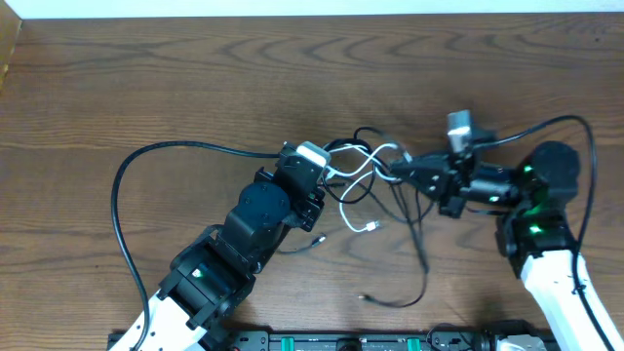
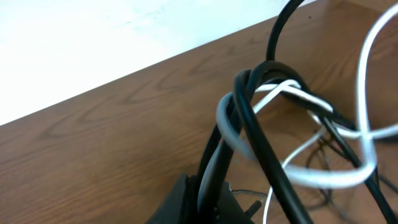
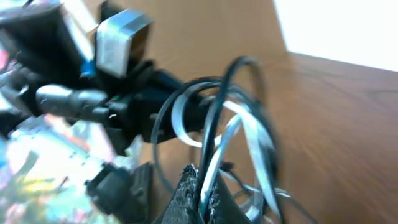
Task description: Untangle cables
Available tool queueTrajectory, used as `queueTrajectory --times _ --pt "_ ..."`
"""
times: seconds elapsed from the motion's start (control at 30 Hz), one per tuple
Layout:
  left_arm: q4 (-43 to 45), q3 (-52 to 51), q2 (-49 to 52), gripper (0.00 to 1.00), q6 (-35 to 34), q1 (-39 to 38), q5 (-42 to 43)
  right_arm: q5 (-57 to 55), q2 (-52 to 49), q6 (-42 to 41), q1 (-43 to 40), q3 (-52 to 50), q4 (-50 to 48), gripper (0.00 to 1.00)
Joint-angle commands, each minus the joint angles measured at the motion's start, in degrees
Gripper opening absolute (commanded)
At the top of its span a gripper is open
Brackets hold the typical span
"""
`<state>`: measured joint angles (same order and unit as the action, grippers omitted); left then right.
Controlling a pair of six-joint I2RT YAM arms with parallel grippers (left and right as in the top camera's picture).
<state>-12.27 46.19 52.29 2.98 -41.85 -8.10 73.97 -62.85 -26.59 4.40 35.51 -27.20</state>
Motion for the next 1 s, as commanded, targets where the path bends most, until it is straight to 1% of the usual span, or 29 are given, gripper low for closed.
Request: queueTrajectory --times 0.0,0.27,0.43,0.47,0.5,0.53,0.6,0.67,0.7,0.8,0.9,0.97 --pt "-0.3 0.3 -0.2 0.08 0.4 0.1 -2.1 1.6 0.3 -3.4 -5.0 0.4 -0.2 0.01" --pt "-0.3 0.3 -0.3 0.08 0.4 0.1 -2.1 3.7 0.3 -3.6 -12.2 0.4 -0.2 0.01" --pt "-0.1 0.3 -0.3 0.08 0.4 0.1 -2.1 5.5 0.3 -3.6 -13.2 0.4 -0.2 0.01" --pt "0.2 0.3 -0.3 0.08 0.4 0.1 -2.1 5.9 0.3 -3.6 -13.2 0.4 -0.2 0.04" --pt "0.5 0.3 -0.3 0.08 0.4 0.0 -2.1 6.2 0.3 -3.6 -13.2 0.4 -0.2 0.11" --pt "0.9 0.3 -0.3 0.08 0.4 0.0 -2.0 6.2 0.3 -3.6 -13.2 0.4 -0.2 0.20" --pt "1.7 0.3 -0.3 0.08 0.4 0.0 -2.0 6.2 0.3 -3.6 -13.2 0.4 -0.2 0.29" --pt "2.1 0.3 -0.3 0.08 0.4 0.0 -1.9 6.2 0.3 -3.6 -13.2 0.4 -0.2 0.47" --pt "2.3 0.3 -0.3 0.08 0.3 0.0 -1.4 6.2 0.3 -3.6 -13.2 0.4 -0.2 0.52" --pt "2.7 0.3 -0.3 0.08 0.4 0.0 1.2 6.2 0.3 -3.6 -13.2 0.4 -0.2 0.65" --pt "3.4 0.3 -0.3 0.08 0.5 0.0 3.8 6.1 0.3 -3.2 -13.2 0.4 -0.2 0.72" --pt "3.9 0.3 -0.3 0.08 3.7 0.0 6.6 6.1 0.3 -1.8 -13.2 0.4 -0.2 0.73"
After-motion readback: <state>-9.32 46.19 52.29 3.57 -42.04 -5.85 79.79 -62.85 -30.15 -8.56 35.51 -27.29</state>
